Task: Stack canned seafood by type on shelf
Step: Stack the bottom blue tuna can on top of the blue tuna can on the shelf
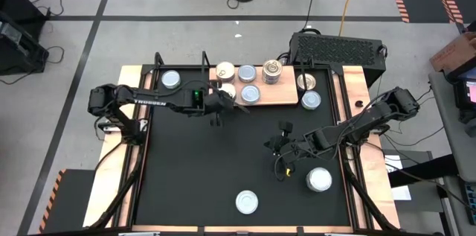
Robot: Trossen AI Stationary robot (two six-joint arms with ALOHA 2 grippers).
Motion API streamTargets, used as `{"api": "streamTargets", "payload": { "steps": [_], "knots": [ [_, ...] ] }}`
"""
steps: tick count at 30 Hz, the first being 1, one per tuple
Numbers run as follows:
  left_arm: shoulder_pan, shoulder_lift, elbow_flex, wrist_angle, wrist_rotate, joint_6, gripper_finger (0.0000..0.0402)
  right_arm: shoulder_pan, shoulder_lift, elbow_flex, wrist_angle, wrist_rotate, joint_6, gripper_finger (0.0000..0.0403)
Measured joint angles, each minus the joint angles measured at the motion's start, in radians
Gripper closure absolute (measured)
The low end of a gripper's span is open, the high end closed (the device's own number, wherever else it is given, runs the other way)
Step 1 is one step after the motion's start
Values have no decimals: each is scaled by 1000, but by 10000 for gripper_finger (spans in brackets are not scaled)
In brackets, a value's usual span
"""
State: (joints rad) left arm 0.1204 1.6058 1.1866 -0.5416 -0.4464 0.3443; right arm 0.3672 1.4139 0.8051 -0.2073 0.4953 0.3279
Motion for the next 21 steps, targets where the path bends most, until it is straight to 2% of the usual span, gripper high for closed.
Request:
{"api": "streamTargets", "payload": {
  "steps": [13,21],
  "knots": [
    [77,7,0,-5,14,0,402,0,0,0,0,0,0,403],
    [82,7,0,-6,55,1,393,0,0,0,0,0,1,403]
  ]
}}
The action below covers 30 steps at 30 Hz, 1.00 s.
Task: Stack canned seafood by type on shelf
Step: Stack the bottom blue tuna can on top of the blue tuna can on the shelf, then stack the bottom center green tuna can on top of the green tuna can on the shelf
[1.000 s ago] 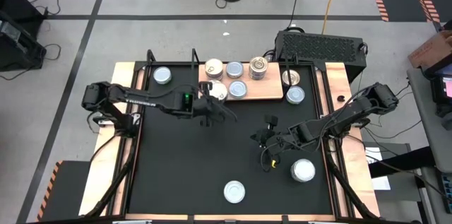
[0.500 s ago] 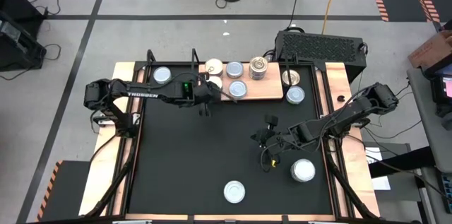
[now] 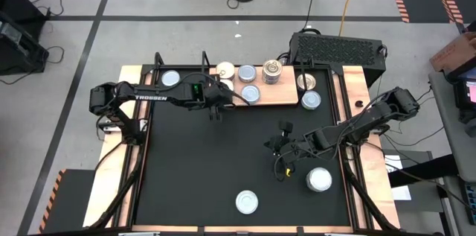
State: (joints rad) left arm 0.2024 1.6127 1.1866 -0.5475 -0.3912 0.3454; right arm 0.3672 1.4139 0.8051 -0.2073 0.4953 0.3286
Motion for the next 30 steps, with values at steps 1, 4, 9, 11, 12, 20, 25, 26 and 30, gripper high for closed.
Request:
{"api": "streamTargets", "payload": {
  "steps": [1,4,9,11,12,20,25,26,30],
  "knots": [
    [0,0,0,0,0,0,388,0,0,0,0,0,0,403],
    [0,0,0,0,0,0,372,0,0,0,0,0,0,403],
    [0,0,0,3,-1,0,354,0,0,0,0,0,0,403],
    [-1,0,0,10,-1,-1,351,0,0,0,0,0,0,403],
    [-4,0,0,14,-2,-2,351,0,0,0,0,0,0,403],
    [-85,-52,60,-16,-1,-26,350,0,0,0,5,-6,27,403],
    [-178,-140,79,-29,3,-73,350,2,0,15,5,-60,41,403],
    [-197,-161,79,-47,4,-86,350,4,0,25,-2,-60,49,403],
    [-285,-249,54,-101,5,-182,350,18,0,62,-7,-81,68,403]
  ]
}}
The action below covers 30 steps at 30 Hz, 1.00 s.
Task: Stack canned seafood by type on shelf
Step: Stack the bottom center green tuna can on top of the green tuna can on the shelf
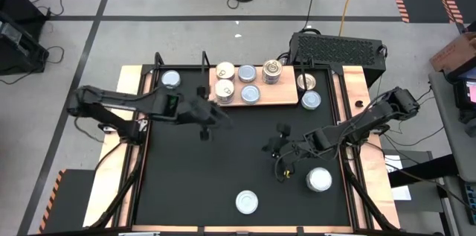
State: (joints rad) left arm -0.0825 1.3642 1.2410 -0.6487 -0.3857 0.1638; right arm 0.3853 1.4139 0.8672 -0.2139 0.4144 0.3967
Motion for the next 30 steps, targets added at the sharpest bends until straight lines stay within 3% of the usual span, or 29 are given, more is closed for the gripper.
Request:
{"api": "streamTargets", "payload": {
  "steps": [5,9,14,18,23,26,30],
  "knots": [
    [-127,-117,-133,0,-58,-153,350,38,0,30,6,-3,20,403],
    [-235,-188,-341,203,-138,-214,350,67,0,60,7,-2,53,403],
    [-308,-201,-615,722,-145,-152,350,116,0,74,10,-2,150,403],
    [-312,-144,-788,1188,-86,-94,350,154,0,74,-10,-27,286,403],
    [-293,-42,-866,1542,-3,-49,350,182,0,74,-58,-149,452,403],
    [-278,15,-864,1614,58,-48,350,186,0,76,-116,-232,544,403],
    [-257,97,-855,1696,140,-48,349,186,0,129,-335,-317,671,403]
  ]
}}
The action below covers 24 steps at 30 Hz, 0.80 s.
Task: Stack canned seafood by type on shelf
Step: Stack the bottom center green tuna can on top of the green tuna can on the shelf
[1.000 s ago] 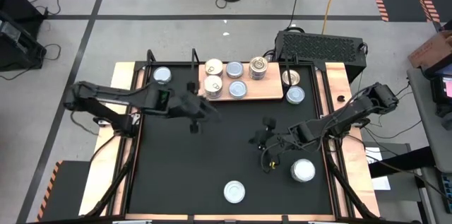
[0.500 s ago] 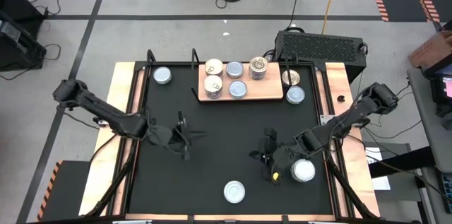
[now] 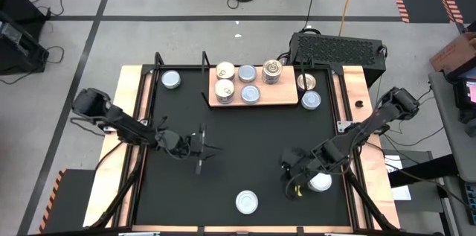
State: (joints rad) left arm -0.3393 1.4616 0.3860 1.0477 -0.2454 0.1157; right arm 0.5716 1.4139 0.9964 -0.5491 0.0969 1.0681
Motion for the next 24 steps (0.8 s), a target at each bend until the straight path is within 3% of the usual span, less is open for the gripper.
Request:
{"api": "streamTargets", "payload": {
  "steps": [10,20,24],
  "knots": [
    [10,168,88,73,44,0,349,40,0,210,-489,-24,143,403],
    [18,302,200,72,67,-1,349,131,1,175,-588,-19,331,401],
    [18,317,226,72,84,3,349,153,0,168,-633,-26,403,377]
  ]
}}
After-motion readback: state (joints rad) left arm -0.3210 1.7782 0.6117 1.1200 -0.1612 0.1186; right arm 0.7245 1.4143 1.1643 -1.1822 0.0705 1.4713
